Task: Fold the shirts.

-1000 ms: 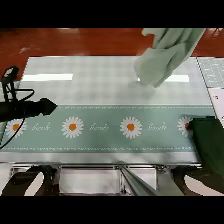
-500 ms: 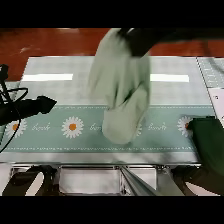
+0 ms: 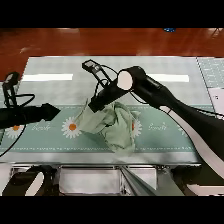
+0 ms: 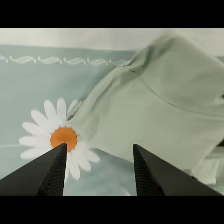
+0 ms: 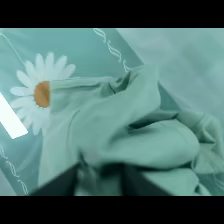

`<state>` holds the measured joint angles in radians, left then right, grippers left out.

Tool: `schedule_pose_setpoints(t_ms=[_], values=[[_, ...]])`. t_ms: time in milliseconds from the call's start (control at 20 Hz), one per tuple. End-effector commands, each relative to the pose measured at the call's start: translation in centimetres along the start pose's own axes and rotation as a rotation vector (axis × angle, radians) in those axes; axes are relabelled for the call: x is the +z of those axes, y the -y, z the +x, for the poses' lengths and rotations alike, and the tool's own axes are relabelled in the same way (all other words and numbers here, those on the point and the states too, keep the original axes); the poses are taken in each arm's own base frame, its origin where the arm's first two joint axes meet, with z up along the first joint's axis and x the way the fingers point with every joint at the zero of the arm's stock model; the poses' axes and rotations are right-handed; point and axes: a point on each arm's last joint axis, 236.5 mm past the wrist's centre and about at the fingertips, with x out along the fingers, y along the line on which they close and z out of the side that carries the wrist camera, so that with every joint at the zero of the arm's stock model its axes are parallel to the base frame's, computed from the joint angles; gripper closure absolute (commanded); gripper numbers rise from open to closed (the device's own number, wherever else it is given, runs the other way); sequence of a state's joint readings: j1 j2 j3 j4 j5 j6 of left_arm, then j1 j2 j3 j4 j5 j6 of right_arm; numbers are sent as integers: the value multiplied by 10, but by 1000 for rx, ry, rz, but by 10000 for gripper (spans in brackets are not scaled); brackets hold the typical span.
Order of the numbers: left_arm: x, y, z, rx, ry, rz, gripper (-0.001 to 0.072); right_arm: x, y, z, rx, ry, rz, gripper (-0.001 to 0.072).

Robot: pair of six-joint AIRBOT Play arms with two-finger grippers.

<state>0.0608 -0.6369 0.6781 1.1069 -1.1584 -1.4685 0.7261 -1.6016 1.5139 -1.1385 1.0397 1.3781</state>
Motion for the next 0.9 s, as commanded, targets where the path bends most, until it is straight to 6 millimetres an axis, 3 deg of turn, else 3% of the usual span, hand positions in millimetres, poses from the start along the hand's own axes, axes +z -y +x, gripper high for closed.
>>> schedule_pose_setpoints(t_ms=[0, 100, 150, 250, 300, 350, 400, 500, 700, 850], values=[[-23, -8, 15, 3, -91, -22, 201, -24, 35, -2, -48, -103, 73, 304], [-30, -23, 27, 43, -130, -29, 201, -21, 94, -71, -213, -63, 80, 304], [-31, -33, 32, 71, -143, -35, 201, -26, 135, -118, -339, -35, 120, 304], [-44, -47, 48, 92, -213, -107, 201, -66, 206, -197, -528, 14, 326, 305], [-61, -51, 60, 90, -275, -163, 201, -100, 230, -217, -564, 35, 452, 305], [-75, -49, 73, 61, -324, -218, 201, -133, 245, -222, -567, 60, 572, 305], [-89, -45, 89, 22, -363, -293, 201, -163, 249, -214, -534, 94, 682, 305], [-99, -34, 114, -63, -384, -382, 201, -207, 236, -181, -418, 183, 847, 305], [-89, -8, 146, -199, -379, -505, 201, -247, 170, -127, -216, 156, 852, 305], [-83, 2, 172, -205, -343, -540, 201, -266, 145, -101, -161, 74, 890, 305]])
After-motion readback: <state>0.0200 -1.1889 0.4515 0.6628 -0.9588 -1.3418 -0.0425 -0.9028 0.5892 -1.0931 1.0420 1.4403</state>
